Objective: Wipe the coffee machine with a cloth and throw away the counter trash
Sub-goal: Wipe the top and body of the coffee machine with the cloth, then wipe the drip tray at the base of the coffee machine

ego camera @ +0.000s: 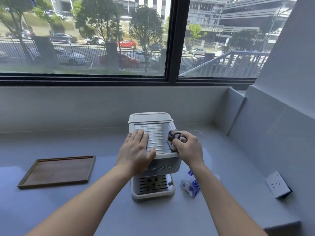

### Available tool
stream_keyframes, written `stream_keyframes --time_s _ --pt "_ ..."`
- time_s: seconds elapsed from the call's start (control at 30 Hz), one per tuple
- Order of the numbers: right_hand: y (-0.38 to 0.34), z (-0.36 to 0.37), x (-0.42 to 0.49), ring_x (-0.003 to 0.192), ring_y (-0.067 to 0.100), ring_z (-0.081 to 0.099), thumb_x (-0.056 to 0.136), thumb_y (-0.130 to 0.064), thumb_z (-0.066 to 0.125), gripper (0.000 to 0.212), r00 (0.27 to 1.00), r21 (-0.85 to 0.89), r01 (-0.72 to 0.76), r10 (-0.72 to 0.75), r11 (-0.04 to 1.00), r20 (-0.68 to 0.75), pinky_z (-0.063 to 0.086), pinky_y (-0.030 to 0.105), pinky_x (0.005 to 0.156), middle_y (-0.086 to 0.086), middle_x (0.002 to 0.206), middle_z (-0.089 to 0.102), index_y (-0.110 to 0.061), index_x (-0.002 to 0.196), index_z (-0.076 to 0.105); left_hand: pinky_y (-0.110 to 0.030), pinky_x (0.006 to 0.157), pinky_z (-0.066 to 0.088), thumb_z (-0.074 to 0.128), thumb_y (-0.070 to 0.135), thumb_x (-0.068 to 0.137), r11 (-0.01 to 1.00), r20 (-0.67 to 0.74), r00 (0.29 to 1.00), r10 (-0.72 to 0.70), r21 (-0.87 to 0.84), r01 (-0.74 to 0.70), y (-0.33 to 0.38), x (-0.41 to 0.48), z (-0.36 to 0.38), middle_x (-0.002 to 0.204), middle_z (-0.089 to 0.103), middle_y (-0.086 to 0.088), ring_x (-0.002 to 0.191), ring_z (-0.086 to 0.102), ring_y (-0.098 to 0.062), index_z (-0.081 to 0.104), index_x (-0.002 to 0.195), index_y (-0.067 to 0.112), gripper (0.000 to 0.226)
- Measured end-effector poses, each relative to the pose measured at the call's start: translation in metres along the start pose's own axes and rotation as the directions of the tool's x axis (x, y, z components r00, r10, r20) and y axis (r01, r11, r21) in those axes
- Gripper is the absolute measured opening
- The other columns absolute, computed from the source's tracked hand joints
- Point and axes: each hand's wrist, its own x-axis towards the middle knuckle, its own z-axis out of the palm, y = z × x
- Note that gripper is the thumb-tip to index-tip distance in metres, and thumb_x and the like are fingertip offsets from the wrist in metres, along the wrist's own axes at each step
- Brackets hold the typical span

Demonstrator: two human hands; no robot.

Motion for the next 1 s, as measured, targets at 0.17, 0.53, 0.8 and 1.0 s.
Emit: stream_keyframes --time_s 0.17,0.53,0.8,1.0 --pt "0.011 0.007 -0.04 0.082 0.014 0.06 0.072 -0.035 0.059 0.022 0.983 0.079 0.049 -0.034 0.996 -0.179 0.044 0.026 0.067 -0.008 0.087 0.068 -0.033 0.091 0.068 -0.04 0.123 0.009 0.023 0.052 0.087 0.999 0.005 1.0 -0.013 -0.03 0.013 0.002 -0.001 -0.003 0.159 0.027 -0.011 0.148 0.019 -0.024 0.031 0.149 0.012 0.074" --pt "0.057 0.008 -0.093 0.082 0.01 0.066 0.072 -0.02 0.075 0.031 0.992 0.126 -0.052 0.066 0.991 -0.108 0.052 0.03 0.071 -0.011 0.084 0.071 -0.033 0.098 0.062 -0.047 0.115 0.029 0.024 0.049 0.092 0.995 -0.139 0.988 0.063 -0.066 -0.073 0.003 -0.01 -0.003 0.137 0.054 -0.013 0.134 0.043 -0.03 0.052 0.131 0.008 0.063" --pt "0.092 0.004 -0.109 0.074 -0.002 0.064 0.071 -0.023 0.067 0.026 0.973 0.094 -0.221 0.212 0.971 0.094 0.049 0.019 0.062 -0.018 0.08 0.07 -0.041 0.09 0.066 -0.035 0.115 0.031 0.037 0.045 0.099 0.982 -0.276 0.956 0.097 -0.127 -0.137 -0.023 -0.077 0.025 0.156 0.032 -0.015 0.146 0.028 -0.025 0.034 0.147 0.005 0.063" --pt "0.12 0.013 -0.13 0.081 0.003 0.066 0.074 -0.024 0.071 0.027 0.967 -0.016 -0.205 0.205 0.979 0.153 0.052 0.026 0.071 -0.015 0.086 0.071 -0.039 0.095 0.066 -0.04 0.113 0.036 0.044 0.041 0.097 0.969 -0.115 0.98 -0.16 -0.209 0.134 -0.052 -0.145 0.1 0.159 0.027 -0.009 0.146 0.026 -0.023 0.024 0.152 0.009 0.066"
